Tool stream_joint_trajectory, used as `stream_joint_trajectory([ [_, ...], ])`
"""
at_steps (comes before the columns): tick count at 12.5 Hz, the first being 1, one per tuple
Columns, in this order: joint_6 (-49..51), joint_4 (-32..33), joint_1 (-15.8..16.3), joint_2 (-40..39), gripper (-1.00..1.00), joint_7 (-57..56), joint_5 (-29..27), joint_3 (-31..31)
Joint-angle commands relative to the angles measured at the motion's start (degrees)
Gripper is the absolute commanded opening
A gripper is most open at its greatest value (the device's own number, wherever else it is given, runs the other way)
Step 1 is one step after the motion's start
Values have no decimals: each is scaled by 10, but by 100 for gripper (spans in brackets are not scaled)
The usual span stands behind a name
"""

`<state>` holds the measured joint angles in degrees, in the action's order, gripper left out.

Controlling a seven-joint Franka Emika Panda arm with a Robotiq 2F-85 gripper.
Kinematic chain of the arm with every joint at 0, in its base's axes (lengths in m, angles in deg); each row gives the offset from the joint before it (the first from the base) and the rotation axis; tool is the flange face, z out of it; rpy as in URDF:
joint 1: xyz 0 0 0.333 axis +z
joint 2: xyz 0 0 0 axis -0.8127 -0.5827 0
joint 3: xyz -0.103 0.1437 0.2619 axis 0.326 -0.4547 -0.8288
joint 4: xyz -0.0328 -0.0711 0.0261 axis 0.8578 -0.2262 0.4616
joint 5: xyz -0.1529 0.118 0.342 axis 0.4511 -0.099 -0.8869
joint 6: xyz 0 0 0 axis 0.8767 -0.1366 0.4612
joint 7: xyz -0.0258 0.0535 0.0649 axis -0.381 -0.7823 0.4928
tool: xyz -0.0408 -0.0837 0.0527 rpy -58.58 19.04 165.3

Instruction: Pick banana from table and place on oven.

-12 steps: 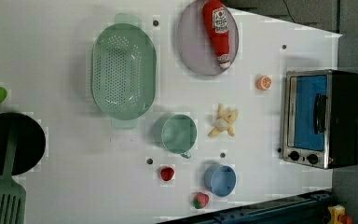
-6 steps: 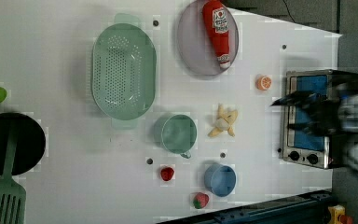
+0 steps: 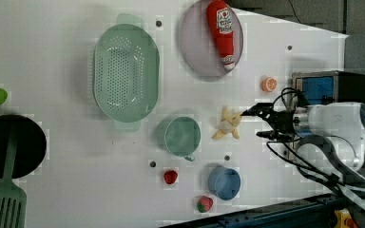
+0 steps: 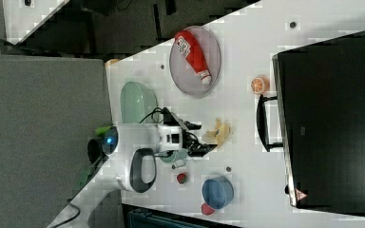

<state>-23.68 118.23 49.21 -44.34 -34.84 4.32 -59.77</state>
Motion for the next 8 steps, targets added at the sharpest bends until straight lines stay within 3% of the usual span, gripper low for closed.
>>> stream_joint_trajectory([
  [1, -24, -1, 2, -15, 100, -9, 1, -13],
  [6, -100, -3, 7, -88, 100, -7, 1, -20],
  [7, -116, -4, 8, -95, 93, -7, 1, -20],
  [8, -126, -3, 7, -101, 69, -7, 1, -20],
])
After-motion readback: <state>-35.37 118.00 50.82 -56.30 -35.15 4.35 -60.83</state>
